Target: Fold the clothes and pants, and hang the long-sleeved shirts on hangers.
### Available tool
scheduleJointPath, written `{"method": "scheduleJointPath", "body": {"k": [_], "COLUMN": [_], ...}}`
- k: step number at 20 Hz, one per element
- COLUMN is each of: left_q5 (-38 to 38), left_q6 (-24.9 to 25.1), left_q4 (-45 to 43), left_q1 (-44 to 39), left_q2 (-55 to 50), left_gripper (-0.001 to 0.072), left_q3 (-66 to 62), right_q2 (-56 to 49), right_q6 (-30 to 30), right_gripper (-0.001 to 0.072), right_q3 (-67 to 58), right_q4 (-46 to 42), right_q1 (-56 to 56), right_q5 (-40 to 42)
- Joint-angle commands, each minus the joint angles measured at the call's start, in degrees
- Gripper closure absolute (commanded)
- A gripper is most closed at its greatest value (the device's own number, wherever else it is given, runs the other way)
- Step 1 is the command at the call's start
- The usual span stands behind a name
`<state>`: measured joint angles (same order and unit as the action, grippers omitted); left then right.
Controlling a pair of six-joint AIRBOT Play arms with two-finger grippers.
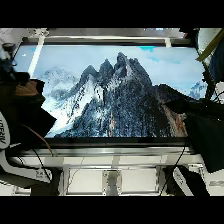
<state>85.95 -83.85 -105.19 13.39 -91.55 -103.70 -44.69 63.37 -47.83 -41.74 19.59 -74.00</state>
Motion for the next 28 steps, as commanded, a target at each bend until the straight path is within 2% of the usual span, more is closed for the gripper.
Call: {"method": "scheduleJointPath", "body": {"k": [1, 4, 6, 7, 9, 10, 11, 12, 13, 17, 19, 21, 25, 28], "left_q5": [0.02, 0.52, 0.72, 0.68, 0.63, 0.63, 0.68, 1.03, 1.92, 5.68, 5.6, 5.38, 2.32, 1.88], "left_q6": [-1.03, -1.01, -0.17, 0.37, 0.72, 0.74, 0.72, 0.72, 0.87, 1.6, 2.01, 2.21, 2.23, 2.23], "left_q4": [0.39, 4.35, 3.85, 3.82, 3.65, 3.65, 3.63, 3.67, 3.72, 5.35, 10.88, 18.95, 33.88, 34.75], "left_q1": [7.82, 11.1, 11.65, 11.74, 11.74, 11.74, 11.78, 11.78, 11.78, 10.1, 7.5, 3.21, -11.87, -27.8], "left_q2": [-3.06, -5.97, -7.54, -8.15, -8.9, -9.22, -9.49, -9.68, -9.7, -7.54, -3.74, 1.7, 10.29, 9.84], "left_gripper": [0.0192, 0.0192, 0.0192, 0.0192, 0.0193, 0.0199, 0.0249, 0.0487, 0.0664, 0.0676, 0.0677, 0.0677, 0.0677, 0.0677], "left_q3": [0.02, 0.02, 0.02, 0.04, 0.07, 0.07, 0.07, 0.07, 0.07, 0.04, -0.61, -0.66, -0.63, -0.37], "right_q2": [0.02, 0.02, 0.04, 0.04, 0.04, 0.04, 0.04, 0.04, 0.04, 0.04, 0.04, 0.04, 0.07, 0.04], "right_q6": [0.02, 0.07, 0.07, 0.09, 0.09, 0.09, 0.09, 0.09, 0.09, 0.07, 0.04, 0.04, 0.04, 0.04], "right_gripper": [0.0703, 0.0703, 0.0688, 0.0649, 0.0464, 0.0442, 0.0442, 0.0447, 0.0447, 0.0448, 0.0448, 0.0448, 0.0448, 0.0448], "right_q3": [-0.07, -0.07, -0.07, -0.07, -0.07, -0.07, -0.07, -0.07, -0.07, -3.67, -9.18, -16.35, -28.59, -32.5], "right_q4": [0.07, 0.11, 0.2, 0.44, 1.75, 2.45, 2.91, 2.93, 2.93, 1.84, -1.81, -8.98, -24.37, -28.22], "right_q1": [-0.04, -0.04, -0.04, -0.04, -0.04, -0.04, -0.04, -0.04, -0.04, 0.07, 0.07, 0.07, 0.07, 0.07], "right_q5": [0.11, 0.87, 0.83, 0.44, -0.09, 0.0, 0.02, 0.02, 0.0, -0.46, -2.03, -5.44, -11.21, -10.01]}}
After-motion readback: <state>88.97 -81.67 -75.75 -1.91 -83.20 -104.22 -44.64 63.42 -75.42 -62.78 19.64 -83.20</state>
